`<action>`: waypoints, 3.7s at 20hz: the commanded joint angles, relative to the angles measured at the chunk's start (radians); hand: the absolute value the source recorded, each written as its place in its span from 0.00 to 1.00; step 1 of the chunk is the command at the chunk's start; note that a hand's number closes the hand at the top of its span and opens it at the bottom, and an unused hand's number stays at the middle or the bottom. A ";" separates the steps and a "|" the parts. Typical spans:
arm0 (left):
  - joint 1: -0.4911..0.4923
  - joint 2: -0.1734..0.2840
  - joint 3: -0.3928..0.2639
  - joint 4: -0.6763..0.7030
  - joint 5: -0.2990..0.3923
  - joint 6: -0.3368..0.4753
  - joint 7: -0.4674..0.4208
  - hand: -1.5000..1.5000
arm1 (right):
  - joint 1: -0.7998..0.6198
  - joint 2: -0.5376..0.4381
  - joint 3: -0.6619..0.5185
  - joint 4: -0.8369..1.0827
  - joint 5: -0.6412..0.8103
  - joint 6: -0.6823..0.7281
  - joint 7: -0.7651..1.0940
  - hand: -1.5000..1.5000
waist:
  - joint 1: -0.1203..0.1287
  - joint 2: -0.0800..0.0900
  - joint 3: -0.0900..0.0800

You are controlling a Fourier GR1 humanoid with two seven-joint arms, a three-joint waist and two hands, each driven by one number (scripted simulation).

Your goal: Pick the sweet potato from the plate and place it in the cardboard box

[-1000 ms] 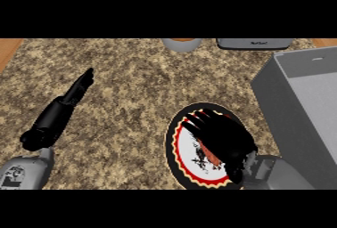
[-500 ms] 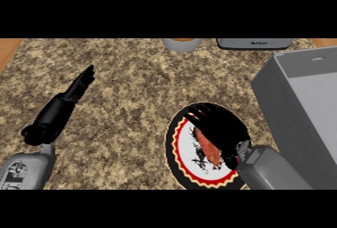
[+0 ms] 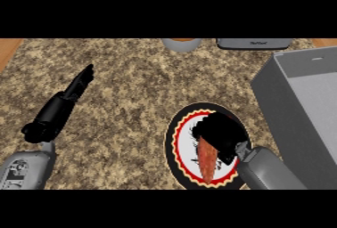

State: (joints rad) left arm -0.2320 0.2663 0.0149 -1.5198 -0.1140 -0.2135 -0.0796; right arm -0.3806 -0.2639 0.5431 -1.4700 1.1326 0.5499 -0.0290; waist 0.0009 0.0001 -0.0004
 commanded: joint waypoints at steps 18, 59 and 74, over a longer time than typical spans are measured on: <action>0.006 -0.029 -0.025 -0.037 -0.019 -0.020 0.005 0.50 | -0.409 0.209 -0.555 0.501 0.050 -0.459 0.441 1.00 | 0.043 0.013 0.001; 0.053 -0.010 0.043 -0.025 -0.030 -0.043 -0.039 0.50 | -0.339 -0.334 -1.007 0.453 -0.135 -0.203 0.544 1.00 | -0.007 -0.001 0.000; 0.034 -0.064 0.018 -0.025 -0.043 -0.022 0.005 0.50 | -0.283 -0.324 -1.150 0.382 -0.379 -0.206 0.277 0.00 | -0.008 -0.003 0.001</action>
State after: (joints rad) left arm -0.2020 0.2214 0.0416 -1.5543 -0.1552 -0.2431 -0.0712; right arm -0.6388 -0.6290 -0.5405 -1.0316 0.8264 0.4474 0.3128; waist -0.0052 -0.0022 0.0010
